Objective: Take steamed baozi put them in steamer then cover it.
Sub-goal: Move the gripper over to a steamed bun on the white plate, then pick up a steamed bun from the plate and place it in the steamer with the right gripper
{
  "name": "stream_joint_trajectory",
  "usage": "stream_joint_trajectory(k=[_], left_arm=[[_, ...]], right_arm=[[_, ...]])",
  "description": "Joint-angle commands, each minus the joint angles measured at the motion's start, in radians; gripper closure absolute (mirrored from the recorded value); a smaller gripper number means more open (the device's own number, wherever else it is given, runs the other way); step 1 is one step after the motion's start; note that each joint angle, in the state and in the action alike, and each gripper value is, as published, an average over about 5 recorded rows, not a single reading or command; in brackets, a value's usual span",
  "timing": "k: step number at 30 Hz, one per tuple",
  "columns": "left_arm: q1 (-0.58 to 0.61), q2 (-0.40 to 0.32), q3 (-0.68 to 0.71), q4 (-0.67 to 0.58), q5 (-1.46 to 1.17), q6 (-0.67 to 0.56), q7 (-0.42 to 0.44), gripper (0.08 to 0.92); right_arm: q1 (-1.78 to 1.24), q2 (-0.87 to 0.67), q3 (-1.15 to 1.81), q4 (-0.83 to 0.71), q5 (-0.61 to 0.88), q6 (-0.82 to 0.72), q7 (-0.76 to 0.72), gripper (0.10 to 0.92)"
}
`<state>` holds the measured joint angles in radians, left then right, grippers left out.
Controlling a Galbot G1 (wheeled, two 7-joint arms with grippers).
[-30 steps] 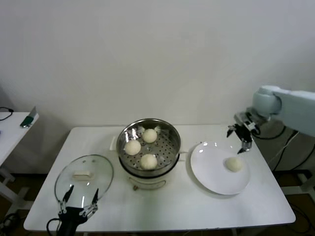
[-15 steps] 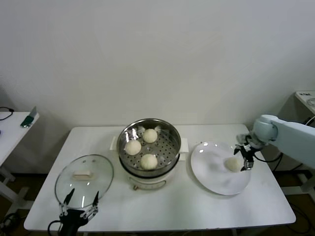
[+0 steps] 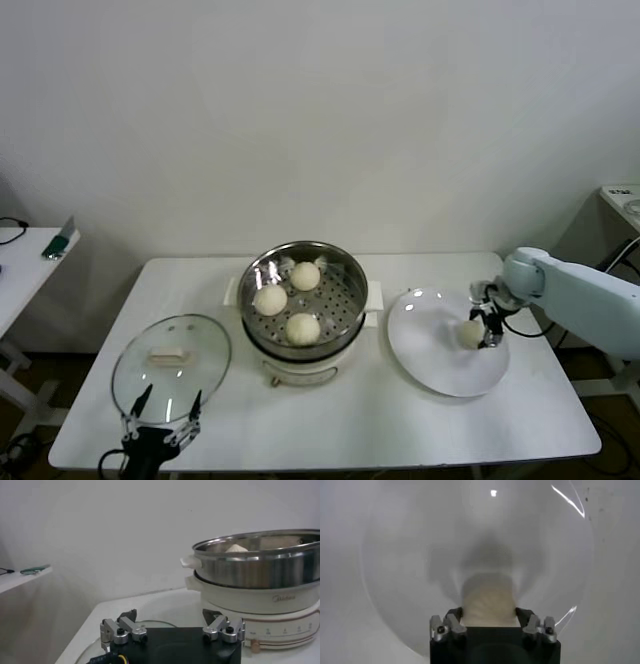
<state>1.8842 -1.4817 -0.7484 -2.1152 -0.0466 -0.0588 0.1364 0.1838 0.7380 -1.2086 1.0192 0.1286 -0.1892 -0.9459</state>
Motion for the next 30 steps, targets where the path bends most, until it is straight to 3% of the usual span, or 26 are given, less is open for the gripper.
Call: stream_joint_trajectory(k=[1,7,15,22,30], left_arm=[[0.001,0.001,-0.001,-0.004,0.0,0.0,0.0,0.177],[0.001,0.001,0.003,-0.012,0.005,0.002,0.001,0.177],[-0.009,0.008,0.006,-0.015,0.005,0.004,0.005,0.177],[-0.023,0.014,0.001,-0.022,-0.003,0.011,0.008,0.177],[-0.019,0.013,-0.01,-0.036,-0.011,0.014,0.009,0.177]], right_arm=[[0.034,-0.003,-0.003,0.015,0.018,-0.015,0.005,0.35],[0.424,-0.027,-0.304,0.185,0.249,-0.036,-0.001,0.371],[0.91,0.121,-0.529,0.455,0.613,-0.127,0.037,0.372],[0.884,0.313,-0.385,0.549,0.805,-0.259,0.152,0.372],[0.711,0.485,-0.379,0.456,0.79,-0.304,0.206,0.372]])
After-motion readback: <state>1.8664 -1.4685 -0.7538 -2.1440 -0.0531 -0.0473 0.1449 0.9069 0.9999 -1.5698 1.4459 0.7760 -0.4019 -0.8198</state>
